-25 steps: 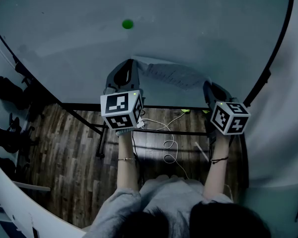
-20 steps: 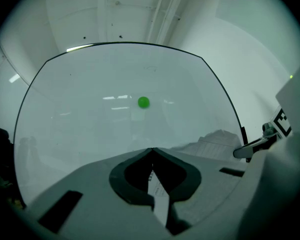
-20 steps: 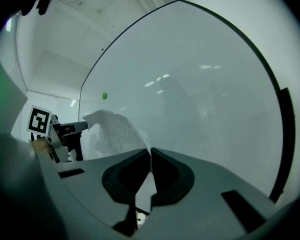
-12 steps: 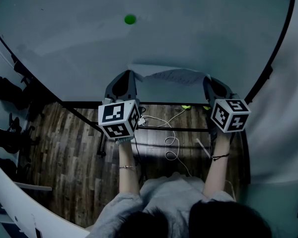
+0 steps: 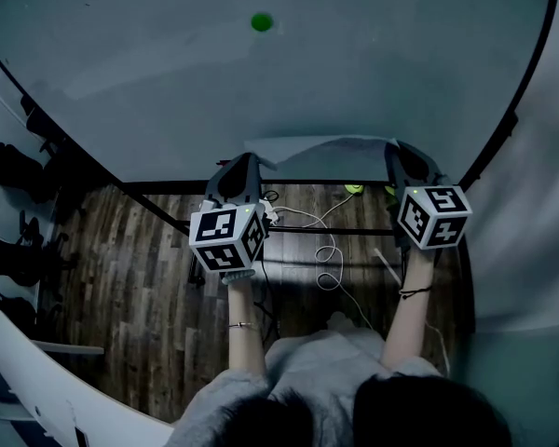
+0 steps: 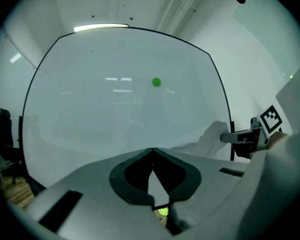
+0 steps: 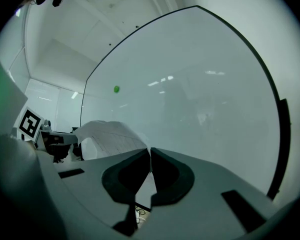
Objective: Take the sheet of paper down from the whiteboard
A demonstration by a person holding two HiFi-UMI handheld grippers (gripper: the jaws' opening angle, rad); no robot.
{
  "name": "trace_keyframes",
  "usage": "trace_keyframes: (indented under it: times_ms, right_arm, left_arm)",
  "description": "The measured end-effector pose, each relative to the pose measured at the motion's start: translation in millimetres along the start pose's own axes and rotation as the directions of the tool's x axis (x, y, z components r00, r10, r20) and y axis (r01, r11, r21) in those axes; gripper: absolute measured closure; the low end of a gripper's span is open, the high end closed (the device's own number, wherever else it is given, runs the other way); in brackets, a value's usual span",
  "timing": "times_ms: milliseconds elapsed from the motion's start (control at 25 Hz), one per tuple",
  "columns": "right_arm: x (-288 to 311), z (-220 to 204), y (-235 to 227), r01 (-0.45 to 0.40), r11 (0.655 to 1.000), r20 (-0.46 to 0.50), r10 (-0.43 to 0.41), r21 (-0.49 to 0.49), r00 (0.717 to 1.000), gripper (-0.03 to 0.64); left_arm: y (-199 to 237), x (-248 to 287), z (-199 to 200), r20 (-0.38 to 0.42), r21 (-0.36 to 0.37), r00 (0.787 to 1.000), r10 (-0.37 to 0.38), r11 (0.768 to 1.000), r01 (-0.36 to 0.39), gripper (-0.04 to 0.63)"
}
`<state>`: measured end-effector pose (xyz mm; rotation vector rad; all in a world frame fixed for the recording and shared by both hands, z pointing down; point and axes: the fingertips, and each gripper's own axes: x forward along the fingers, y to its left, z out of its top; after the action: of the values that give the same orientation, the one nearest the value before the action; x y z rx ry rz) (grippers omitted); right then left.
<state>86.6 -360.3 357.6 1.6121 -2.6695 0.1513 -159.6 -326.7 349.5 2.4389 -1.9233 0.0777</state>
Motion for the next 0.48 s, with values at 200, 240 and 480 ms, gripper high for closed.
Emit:
trace_keyframes:
  times_ms: [200, 240, 480]
  right_arm:
    - [-7.1, -5.4, 14.6, 0.000, 1.000, -0.009, 0.000, -0.027, 1.000, 0.615]
    - [-10.3, -5.6, 17.6, -0.001, 1.000, -0.006, 0.001, -0.032, 1.000, 0.615]
    - [-26.7, -3.7, 34.6, -0.016, 0.998, 0.021, 0.017, -0.068, 1.000, 0.615]
  left_arm:
    - [4.0, -17.3, -12.0, -0.024, -0.011, 1.000, -0.012, 1.000, 0.012, 0.589]
    - [3.6, -21.9, -14.3, -0.028, -0.014, 0.999, -0.015, 1.000, 0.015, 0.589]
    - [-1.2, -40.8, -25.9, -0.046, -0.024, 0.998, -0.030, 0.999, 0.029, 0.589]
